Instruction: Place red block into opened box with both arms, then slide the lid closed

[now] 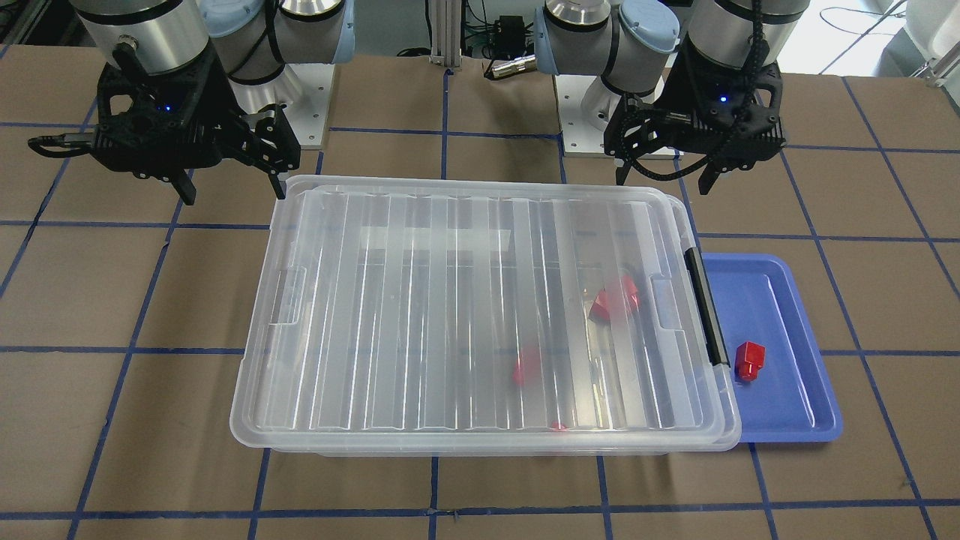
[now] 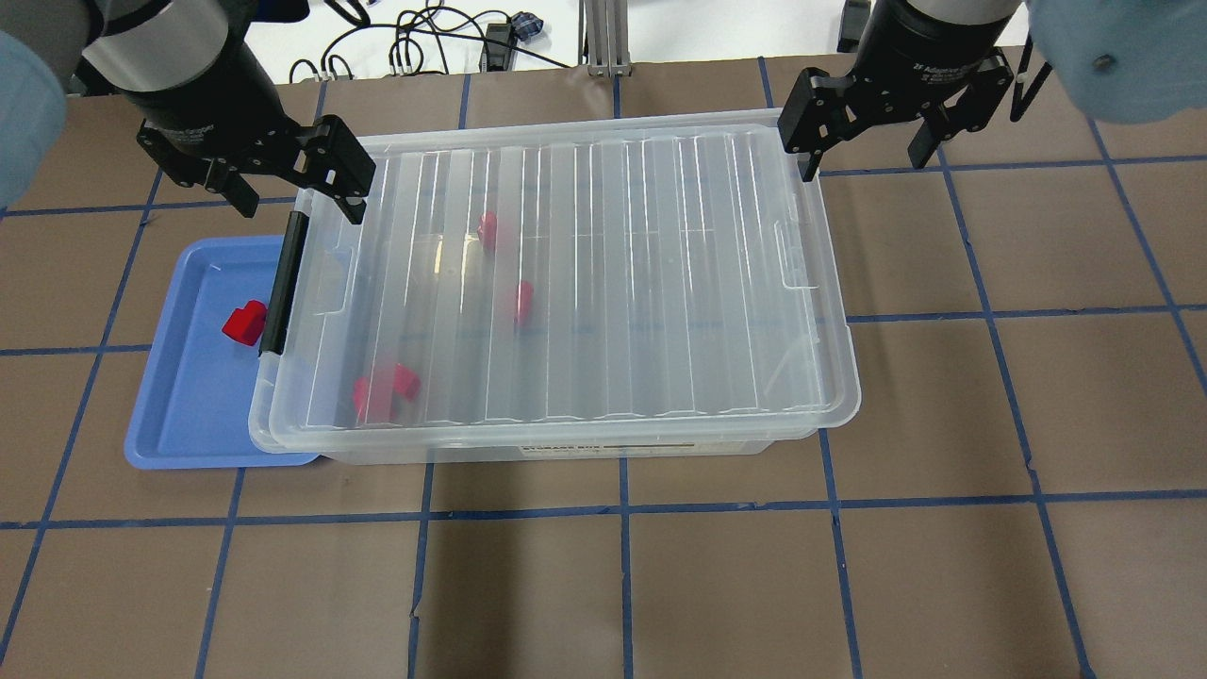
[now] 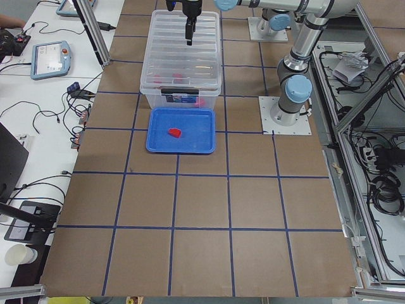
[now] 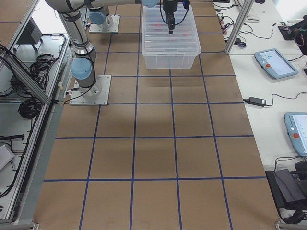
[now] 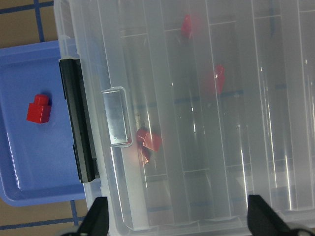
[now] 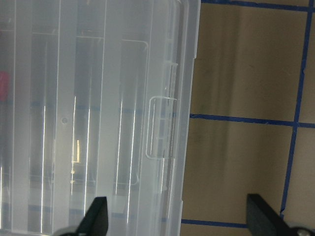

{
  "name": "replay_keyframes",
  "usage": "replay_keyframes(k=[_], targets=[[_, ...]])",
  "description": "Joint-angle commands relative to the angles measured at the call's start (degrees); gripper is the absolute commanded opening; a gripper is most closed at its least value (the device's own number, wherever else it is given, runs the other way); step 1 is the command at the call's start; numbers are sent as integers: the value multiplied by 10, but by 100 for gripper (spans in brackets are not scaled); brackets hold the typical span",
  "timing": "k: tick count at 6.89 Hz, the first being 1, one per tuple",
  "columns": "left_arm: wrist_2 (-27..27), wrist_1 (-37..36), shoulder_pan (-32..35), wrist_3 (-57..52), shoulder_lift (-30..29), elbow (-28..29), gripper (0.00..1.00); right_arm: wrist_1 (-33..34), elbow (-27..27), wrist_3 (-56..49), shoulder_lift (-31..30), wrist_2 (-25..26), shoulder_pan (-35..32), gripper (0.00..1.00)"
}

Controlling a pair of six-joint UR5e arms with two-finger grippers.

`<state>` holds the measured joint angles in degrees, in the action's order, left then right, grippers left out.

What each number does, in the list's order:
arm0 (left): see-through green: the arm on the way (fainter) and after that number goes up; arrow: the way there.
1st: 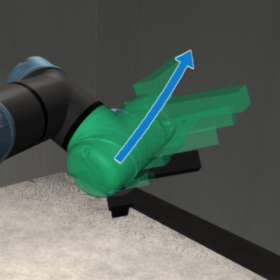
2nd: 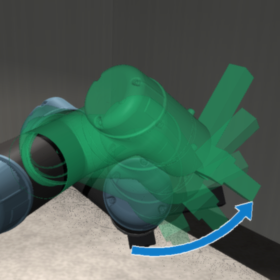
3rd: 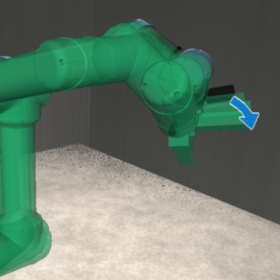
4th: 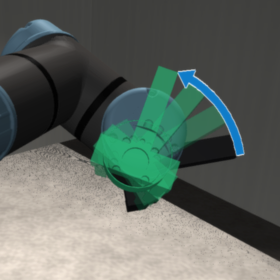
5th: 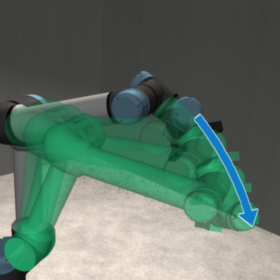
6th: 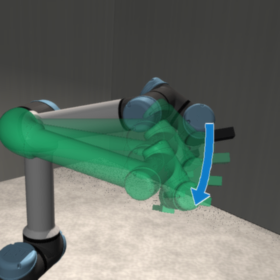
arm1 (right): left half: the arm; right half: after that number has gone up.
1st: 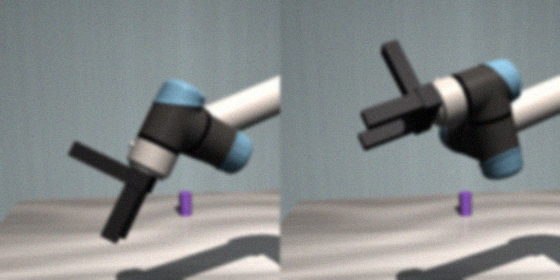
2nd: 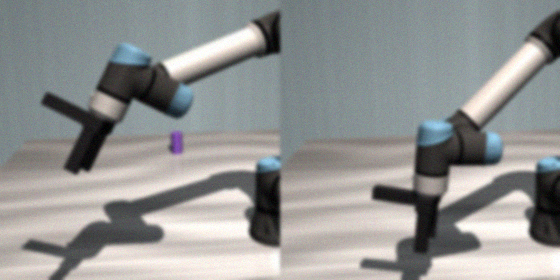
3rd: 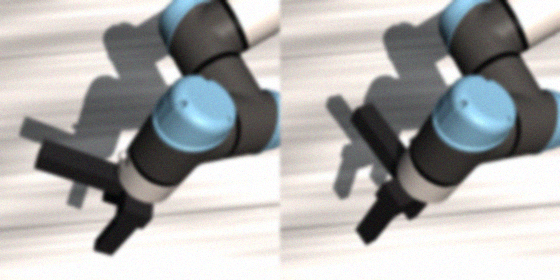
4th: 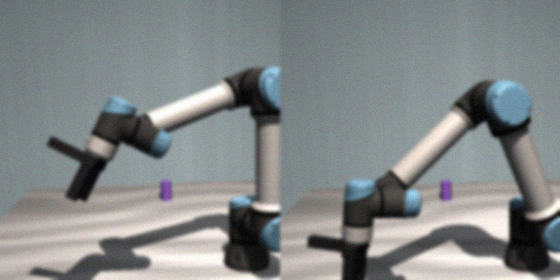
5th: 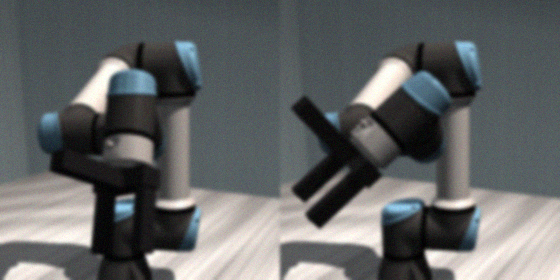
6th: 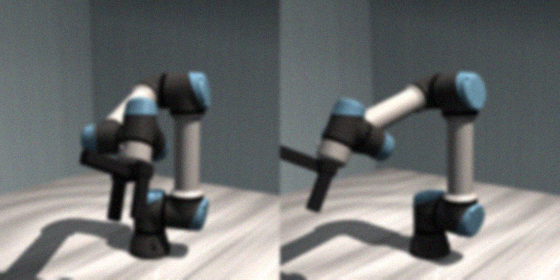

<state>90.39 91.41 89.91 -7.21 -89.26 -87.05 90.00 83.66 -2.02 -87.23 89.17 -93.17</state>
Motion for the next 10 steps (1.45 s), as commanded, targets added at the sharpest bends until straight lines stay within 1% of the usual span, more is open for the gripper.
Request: replay_keyframes(k=[1, 5, 6, 7, 8, 9, 10], targets=[[1, -3, 0, 0, -13, 3, 100, 0, 0, 0, 0, 1, 0, 100], [1, -4, 1, 0, -9, -3, 100, 2, 3, -4, 7, 6, 7, 100], [1, -4, 0, 0, -7, -5, 100, 22, 17, -10, 10, 2, 16, 100], [0, -4, -3, -10, -4, -5, 100, 63, 60, -22, 29, 5, 18, 100], [1, -4, -10, -21, -10, -5, 100, 157, 112, -24, 39, 7, 21, 100], [0, -8, -13, -53, -19, 4, 100, 210, 149, -25, 44, 6, 21, 100], [0, -9, -23, -65, -25, 6, 100, 245, 163, -25, 54, 7, 24, 100]])
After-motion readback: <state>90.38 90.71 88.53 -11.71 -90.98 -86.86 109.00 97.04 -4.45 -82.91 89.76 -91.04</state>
